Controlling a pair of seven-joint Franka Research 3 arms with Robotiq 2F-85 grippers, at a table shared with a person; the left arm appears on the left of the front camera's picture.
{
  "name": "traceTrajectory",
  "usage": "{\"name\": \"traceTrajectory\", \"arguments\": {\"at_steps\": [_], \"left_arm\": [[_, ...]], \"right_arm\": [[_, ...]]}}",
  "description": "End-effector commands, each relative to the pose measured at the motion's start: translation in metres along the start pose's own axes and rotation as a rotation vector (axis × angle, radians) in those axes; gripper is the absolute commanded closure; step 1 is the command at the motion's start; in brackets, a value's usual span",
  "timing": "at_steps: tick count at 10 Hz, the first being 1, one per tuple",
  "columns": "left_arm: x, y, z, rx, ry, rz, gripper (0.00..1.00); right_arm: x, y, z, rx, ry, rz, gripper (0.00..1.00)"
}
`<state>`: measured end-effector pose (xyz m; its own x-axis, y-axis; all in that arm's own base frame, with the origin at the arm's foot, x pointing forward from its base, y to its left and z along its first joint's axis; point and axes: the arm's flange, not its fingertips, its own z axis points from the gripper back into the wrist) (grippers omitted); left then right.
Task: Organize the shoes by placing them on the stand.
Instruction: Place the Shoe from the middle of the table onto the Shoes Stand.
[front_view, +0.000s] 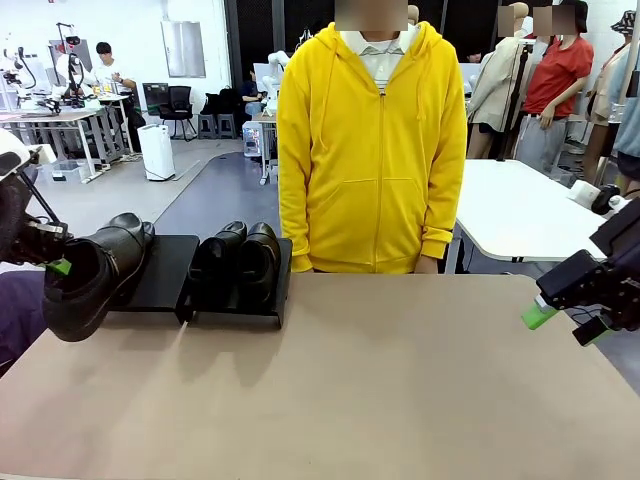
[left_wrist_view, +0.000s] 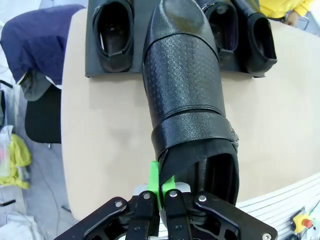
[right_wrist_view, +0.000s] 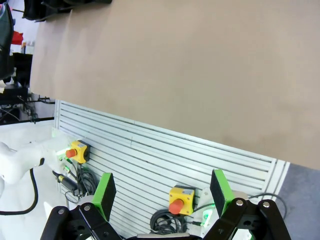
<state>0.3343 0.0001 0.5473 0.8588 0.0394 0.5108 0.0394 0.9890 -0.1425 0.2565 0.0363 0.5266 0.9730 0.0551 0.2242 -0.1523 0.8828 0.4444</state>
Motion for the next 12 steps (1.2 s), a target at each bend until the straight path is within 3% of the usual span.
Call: {"name": "traceTrajectory", "arguments": {"at_steps": [1, 3, 4, 6, 8, 12], "left_arm": [[0.000, 0.000, -0.002, 0.002, 0.004, 0.006, 1.00], [0.040, 0.001, -0.018, -0.012, 0.107, -0.140, 1.00], [0.082, 0.002, -0.033, 0.049, 0.069, -0.083, 1.00], [0.131, 0.001, -0.057, 0.022, -0.027, -0.157, 1.00], [0.162, 0.006, -0.091, 0.010, -0.003, -0.125, 1.00], [0.184, 0.011, -0.149, -0.048, -0.031, -0.083, 1.00]], "right_arm": [[0.001, 0.002, 0.001, 0.024, 0.000, -0.013, 0.00], [0.001, 0.002, 0.001, 0.024, 0.000, -0.013, 0.00], [0.001, 0.002, 0.001, 0.024, 0.000, -0.013, 0.00], [0.001, 0.002, 0.001, 0.024, 0.000, -0.013, 0.00], [0.001, 0.002, 0.001, 0.024, 0.000, -0.013, 0.00], [0.001, 0.002, 0.001, 0.024, 0.000, -0.013, 0.00]]}}
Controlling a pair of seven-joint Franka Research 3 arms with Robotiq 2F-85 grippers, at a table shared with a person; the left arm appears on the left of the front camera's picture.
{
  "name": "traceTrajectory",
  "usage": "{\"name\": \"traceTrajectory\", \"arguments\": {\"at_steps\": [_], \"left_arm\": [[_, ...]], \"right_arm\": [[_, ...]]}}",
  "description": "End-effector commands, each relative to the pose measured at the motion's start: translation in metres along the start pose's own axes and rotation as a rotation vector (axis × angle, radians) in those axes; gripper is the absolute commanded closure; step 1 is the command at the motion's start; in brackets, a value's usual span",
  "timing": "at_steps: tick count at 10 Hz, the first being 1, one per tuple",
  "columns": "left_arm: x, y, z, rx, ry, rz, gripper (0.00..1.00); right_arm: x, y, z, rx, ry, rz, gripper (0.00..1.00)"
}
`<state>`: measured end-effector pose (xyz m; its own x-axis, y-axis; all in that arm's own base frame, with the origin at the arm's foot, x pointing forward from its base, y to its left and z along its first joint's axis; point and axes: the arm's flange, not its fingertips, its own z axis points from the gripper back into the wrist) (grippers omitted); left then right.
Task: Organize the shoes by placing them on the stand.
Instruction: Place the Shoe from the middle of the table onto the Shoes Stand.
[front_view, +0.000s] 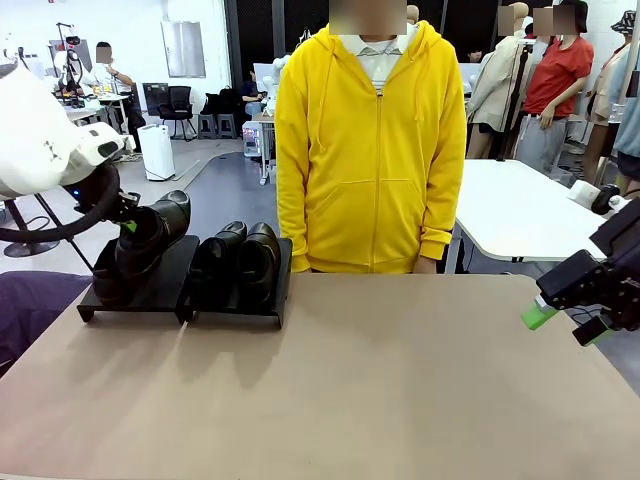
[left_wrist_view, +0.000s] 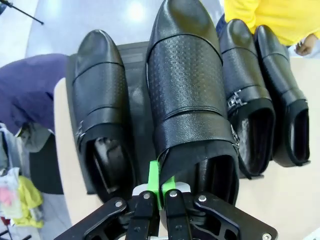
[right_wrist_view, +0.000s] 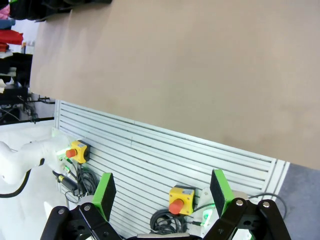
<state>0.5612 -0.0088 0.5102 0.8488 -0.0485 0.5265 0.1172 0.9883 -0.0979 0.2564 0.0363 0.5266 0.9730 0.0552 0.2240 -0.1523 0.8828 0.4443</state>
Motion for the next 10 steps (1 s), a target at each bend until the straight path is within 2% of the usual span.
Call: {"name": "traceTrajectory", "arguments": {"at_steps": [1, 3, 10], "left_arm": [[0.011, 0.007, -0.010, -0.048, -0.020, 0.022, 1.00], [0.013, 0.009, -0.024, -0.084, 0.011, 0.045, 1.00], [0.016, 0.022, -0.066, -0.061, 0.077, 0.086, 1.00]], "right_arm": [[0.001, 0.002, 0.001, 0.024, 0.000, -0.013, 0.00], [0.001, 0.002, 0.001, 0.024, 0.000, -0.013, 0.00], [0.001, 0.002, 0.001, 0.024, 0.000, -0.013, 0.00]]}}
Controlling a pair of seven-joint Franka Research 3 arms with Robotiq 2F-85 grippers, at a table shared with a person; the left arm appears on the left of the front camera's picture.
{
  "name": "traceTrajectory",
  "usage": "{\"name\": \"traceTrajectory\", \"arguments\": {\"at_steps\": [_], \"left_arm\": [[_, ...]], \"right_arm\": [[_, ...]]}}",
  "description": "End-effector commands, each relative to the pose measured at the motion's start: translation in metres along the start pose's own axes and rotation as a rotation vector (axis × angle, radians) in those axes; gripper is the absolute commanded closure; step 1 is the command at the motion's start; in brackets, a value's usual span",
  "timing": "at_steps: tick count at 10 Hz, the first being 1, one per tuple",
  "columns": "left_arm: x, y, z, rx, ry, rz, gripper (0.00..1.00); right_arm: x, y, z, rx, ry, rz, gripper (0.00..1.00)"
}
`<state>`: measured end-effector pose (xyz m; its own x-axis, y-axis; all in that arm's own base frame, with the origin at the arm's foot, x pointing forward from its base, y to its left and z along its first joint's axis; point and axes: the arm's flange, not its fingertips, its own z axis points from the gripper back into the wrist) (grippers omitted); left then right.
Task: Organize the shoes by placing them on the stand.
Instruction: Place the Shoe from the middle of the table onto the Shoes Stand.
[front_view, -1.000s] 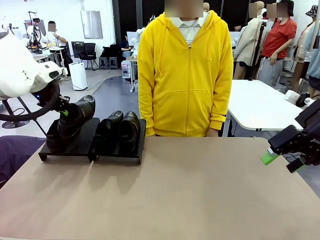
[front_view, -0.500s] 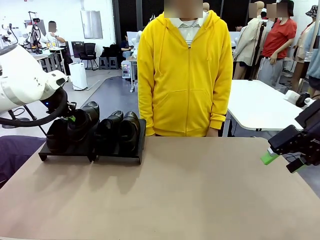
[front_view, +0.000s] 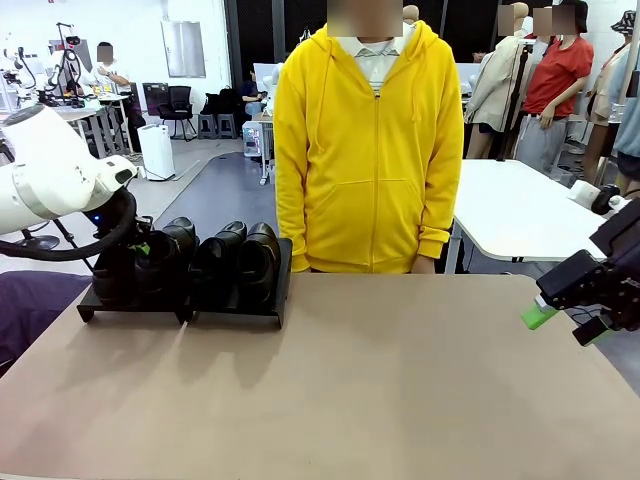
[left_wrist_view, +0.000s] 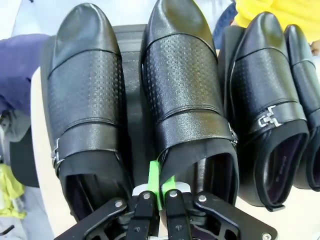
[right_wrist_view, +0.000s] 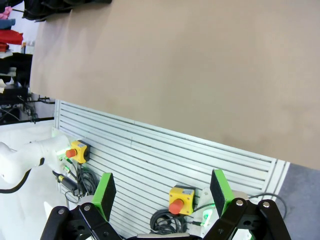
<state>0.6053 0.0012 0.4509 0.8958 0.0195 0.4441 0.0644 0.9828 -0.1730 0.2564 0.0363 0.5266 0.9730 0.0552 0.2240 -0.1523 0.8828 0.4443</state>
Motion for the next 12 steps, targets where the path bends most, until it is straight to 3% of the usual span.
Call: {"name": "traceTrajectory", "arguments": {"at_steps": [1, 5, 6, 7, 8, 12], "left_arm": [[0.010, 0.000, 0.003, -0.014, 0.008, 0.003, 1.00], [0.013, 0.005, -0.005, 0.004, 0.029, 0.042, 1.00], [0.013, 0.006, -0.006, 0.002, 0.032, 0.045, 0.65], [0.013, 0.004, -0.009, 0.000, 0.042, 0.041, 0.07], [0.013, 0.003, -0.008, -0.001, 0.041, 0.035, 0.00], [0.009, -0.002, 0.008, -0.010, 0.021, -0.006, 0.00]], "right_arm": [[0.001, 0.002, 0.001, 0.024, 0.000, -0.013, 0.00], [0.001, 0.002, 0.001, 0.024, 0.000, -0.013, 0.00], [0.001, 0.002, 0.001, 0.024, 0.000, -0.013, 0.00], [0.001, 0.002, 0.001, 0.024, 0.000, -0.013, 0.00], [0.001, 0.002, 0.001, 0.024, 0.000, -0.013, 0.00], [0.001, 0.002, 0.001, 0.024, 0.000, -0.013, 0.00]]}}
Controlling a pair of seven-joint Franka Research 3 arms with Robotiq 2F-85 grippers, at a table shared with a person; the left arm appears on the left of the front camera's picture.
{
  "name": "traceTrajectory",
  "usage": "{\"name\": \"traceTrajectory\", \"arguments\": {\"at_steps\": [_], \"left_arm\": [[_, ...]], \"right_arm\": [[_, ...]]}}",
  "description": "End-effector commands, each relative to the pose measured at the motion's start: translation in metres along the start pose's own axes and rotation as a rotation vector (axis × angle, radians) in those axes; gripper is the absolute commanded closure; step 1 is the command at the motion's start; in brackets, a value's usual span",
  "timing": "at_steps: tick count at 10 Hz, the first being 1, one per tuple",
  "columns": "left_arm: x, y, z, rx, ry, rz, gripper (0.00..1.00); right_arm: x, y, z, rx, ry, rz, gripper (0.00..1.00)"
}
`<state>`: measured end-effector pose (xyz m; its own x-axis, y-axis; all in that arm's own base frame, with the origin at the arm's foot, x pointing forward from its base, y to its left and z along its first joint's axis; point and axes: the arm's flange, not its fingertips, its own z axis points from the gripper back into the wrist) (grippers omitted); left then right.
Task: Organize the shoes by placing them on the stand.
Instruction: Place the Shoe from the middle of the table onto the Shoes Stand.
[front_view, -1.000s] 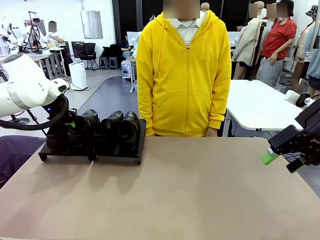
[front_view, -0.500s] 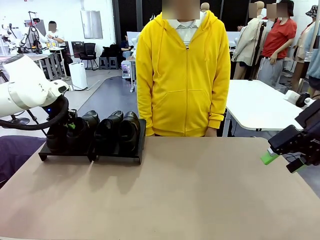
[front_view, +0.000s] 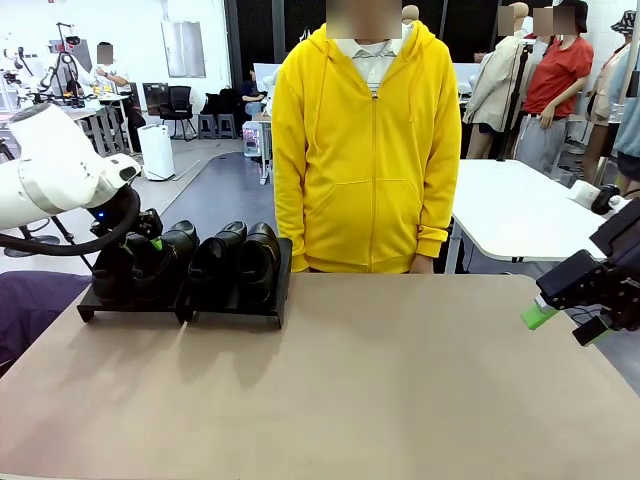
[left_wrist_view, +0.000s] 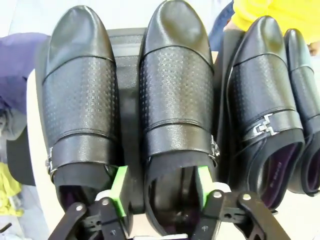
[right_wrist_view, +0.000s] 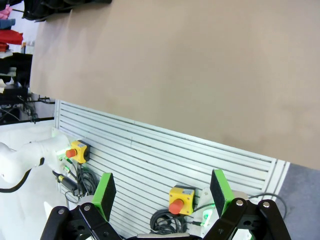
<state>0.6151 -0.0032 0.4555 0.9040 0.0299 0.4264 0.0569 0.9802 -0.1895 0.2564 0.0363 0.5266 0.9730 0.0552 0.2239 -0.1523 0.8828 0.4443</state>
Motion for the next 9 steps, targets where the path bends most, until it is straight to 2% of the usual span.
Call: {"name": "traceTrajectory", "arguments": {"at_steps": [1, 4, 6, 8, 9], "left_arm": [[-0.001, -0.002, 0.017, -0.001, 0.024, -0.043, 0.00], [-0.001, -0.008, 0.062, -0.070, 0.108, -0.144, 0.00], [-0.010, 0.004, 0.112, -0.150, 0.242, -0.248, 0.00], [-0.040, 0.026, 0.167, -0.214, 0.279, -0.298, 0.00], [-0.068, 0.037, 0.196, -0.250, 0.246, -0.290, 0.00]], "right_arm": [[0.001, 0.002, 0.001, 0.024, 0.000, -0.013, 0.00], [0.001, 0.002, 0.001, 0.024, 0.000, -0.013, 0.00], [0.001, 0.002, 0.001, 0.024, 0.000, -0.013, 0.00], [0.001, 0.002, 0.001, 0.024, 0.000, -0.013, 0.00], [0.001, 0.002, 0.001, 0.024, 0.000, -0.013, 0.00]]}}
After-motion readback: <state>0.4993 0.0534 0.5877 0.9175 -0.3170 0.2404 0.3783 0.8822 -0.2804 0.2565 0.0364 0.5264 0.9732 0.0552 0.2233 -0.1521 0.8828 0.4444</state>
